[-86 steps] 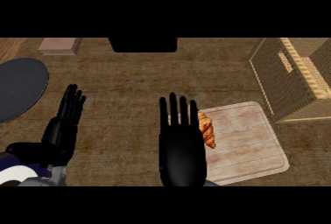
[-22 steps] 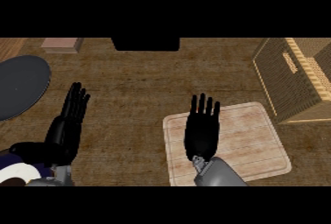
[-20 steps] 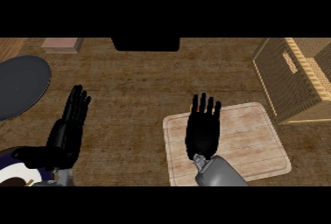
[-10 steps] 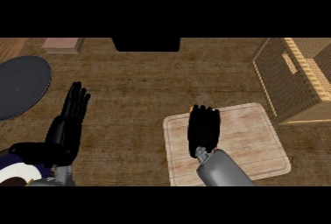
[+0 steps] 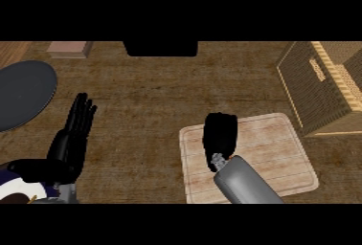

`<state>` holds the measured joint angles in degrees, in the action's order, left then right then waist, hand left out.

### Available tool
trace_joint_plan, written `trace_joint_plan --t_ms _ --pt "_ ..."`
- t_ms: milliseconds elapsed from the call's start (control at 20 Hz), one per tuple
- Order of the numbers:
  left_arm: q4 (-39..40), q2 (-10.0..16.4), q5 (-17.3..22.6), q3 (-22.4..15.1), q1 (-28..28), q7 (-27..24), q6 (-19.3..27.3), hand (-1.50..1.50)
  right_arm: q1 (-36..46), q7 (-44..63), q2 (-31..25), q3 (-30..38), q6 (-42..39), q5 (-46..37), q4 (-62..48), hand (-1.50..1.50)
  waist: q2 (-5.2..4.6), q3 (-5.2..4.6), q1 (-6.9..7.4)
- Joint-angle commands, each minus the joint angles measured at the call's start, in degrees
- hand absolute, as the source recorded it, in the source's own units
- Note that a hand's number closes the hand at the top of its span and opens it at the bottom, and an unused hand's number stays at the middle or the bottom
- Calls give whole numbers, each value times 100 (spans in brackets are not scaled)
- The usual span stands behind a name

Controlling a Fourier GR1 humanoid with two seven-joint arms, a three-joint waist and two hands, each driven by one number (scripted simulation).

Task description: Pick the croissant from the cutting board and place it in the basket

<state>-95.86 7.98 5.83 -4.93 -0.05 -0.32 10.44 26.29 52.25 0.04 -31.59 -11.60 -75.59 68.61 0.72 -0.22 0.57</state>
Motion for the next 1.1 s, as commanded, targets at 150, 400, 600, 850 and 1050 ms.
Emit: trace_joint_plan --t_ms 150,400,600,850,1050 --pt "-120 -24 -13 13 -110 -21 43 0 585 1270 -360 2654 656 755 -617 150 -323 70 -75" --pt "-168 -56 -30 -79 -167 -83 -9 0 1144 1777 -711 3942 1104 990 -988 150 -454 60 211" --pt "-194 -105 -48 -224 -283 -62 -73 0 1634 1961 -1119 4441 1618 609 -1504 150 -477 50 510" --pt "-180 -105 -75 -347 -443 35 -153 0 2269 1991 -1365 4857 2463 161 -1705 150 -486 53 721" --pt "-132 -106 -106 -408 -454 52 -183 0 2805 1963 -1553 4962 3110 -397 -1730 150 -433 35 822"
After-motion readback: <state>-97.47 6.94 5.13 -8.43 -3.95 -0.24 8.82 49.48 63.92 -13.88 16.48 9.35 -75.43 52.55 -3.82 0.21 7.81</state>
